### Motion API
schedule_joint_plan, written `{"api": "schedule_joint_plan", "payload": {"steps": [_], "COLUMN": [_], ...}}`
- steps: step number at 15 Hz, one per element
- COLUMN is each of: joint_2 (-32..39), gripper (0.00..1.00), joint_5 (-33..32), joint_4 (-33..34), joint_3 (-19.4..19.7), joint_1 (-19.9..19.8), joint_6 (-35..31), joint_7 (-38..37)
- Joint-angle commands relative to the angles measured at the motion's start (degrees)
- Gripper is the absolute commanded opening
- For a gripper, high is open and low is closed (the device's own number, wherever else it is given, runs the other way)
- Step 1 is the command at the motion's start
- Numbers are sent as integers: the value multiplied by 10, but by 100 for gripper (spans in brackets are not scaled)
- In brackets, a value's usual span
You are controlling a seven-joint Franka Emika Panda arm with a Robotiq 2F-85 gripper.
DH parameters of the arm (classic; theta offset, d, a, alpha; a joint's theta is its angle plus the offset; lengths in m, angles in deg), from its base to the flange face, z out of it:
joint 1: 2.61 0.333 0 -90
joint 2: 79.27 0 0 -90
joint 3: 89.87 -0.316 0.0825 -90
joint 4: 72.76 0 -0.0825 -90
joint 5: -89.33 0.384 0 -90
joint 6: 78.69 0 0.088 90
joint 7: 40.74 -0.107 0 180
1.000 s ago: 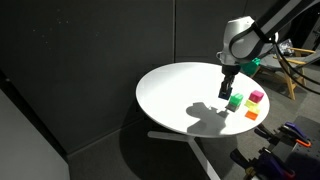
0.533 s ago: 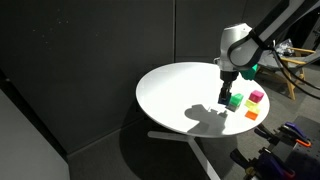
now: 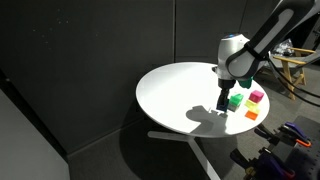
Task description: Pick up the blue block and put it on the table
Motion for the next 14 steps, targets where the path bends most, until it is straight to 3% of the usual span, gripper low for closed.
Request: {"api": "schedule_joint_plan", "payload": {"steps": [1,14], "joint_2": [30,112], "gripper": [26,26], "joint_5": [-18,-21], "joint_4": [14,80], "joint_3": [0,18], "joint_1": [9,43], "joint_6": [-21,-35], "joint_7": [-20,-89]}}
